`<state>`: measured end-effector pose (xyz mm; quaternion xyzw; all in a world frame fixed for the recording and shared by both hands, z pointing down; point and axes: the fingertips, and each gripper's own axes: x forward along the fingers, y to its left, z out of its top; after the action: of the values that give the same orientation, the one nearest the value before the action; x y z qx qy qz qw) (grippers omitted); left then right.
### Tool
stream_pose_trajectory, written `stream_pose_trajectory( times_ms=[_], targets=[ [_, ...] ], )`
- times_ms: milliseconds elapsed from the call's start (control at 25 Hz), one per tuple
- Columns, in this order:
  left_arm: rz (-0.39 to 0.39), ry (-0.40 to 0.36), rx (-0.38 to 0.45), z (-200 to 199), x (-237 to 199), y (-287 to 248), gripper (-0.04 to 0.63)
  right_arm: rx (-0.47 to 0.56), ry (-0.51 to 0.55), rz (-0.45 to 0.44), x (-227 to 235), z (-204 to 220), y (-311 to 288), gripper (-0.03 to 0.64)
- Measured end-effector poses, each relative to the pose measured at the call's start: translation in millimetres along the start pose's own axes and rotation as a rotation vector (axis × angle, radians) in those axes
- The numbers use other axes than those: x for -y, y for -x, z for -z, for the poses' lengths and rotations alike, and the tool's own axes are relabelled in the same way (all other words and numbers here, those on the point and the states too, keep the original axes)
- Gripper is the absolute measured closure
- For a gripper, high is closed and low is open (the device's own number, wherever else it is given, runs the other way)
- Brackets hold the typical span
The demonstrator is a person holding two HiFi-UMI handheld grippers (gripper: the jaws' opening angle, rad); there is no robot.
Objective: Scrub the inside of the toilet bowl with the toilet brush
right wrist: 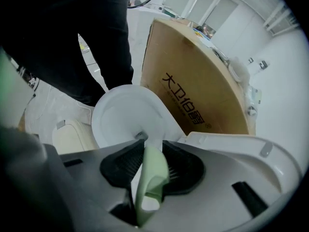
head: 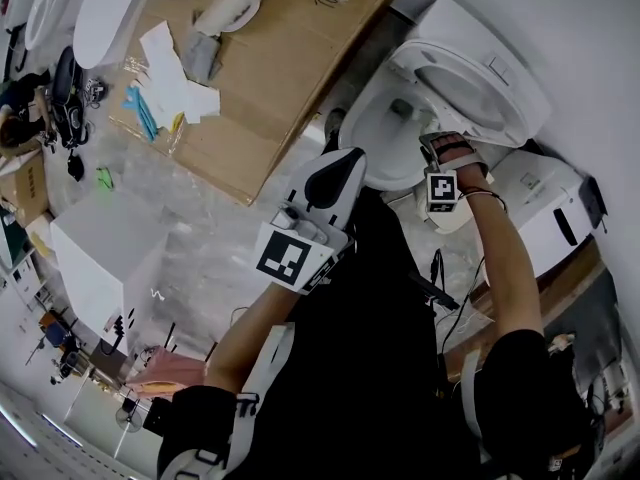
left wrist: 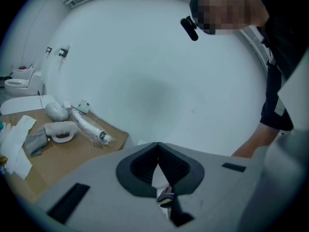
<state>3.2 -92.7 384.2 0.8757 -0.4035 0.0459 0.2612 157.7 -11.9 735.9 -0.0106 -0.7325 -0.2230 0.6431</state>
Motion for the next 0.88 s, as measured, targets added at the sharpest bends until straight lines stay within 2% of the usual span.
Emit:
stream_pose_trajectory(
  times_ms=[320, 640, 760, 840, 880],
  targets=[
    [-0.034, 0.015, 0.025, -9, -23, 7, 0.586, 0.048, 0.239, -0.019, 26, -21, -6, 0.491],
    [-0.061, 0.034, 0.042, -7, -33, 21, 0.587, 0.105, 0.367, 0.01, 51, -57, -4, 0.491],
    [-0.064, 0.034, 0.048, -6, -30, 26, 0.587, 0.095, 0.262, 0.022, 55, -59, -2, 0.491],
    [-0.063, 0.034, 0.05, -6, -27, 28, 0.587, 0.071, 0.082, 0.032, 60, -53, 1, 0.491],
    [-0.06, 0.035, 0.051, -5, -25, 28, 0.586, 0.059, -0.05, 0.038, 63, -48, 3, 0.491]
  ],
)
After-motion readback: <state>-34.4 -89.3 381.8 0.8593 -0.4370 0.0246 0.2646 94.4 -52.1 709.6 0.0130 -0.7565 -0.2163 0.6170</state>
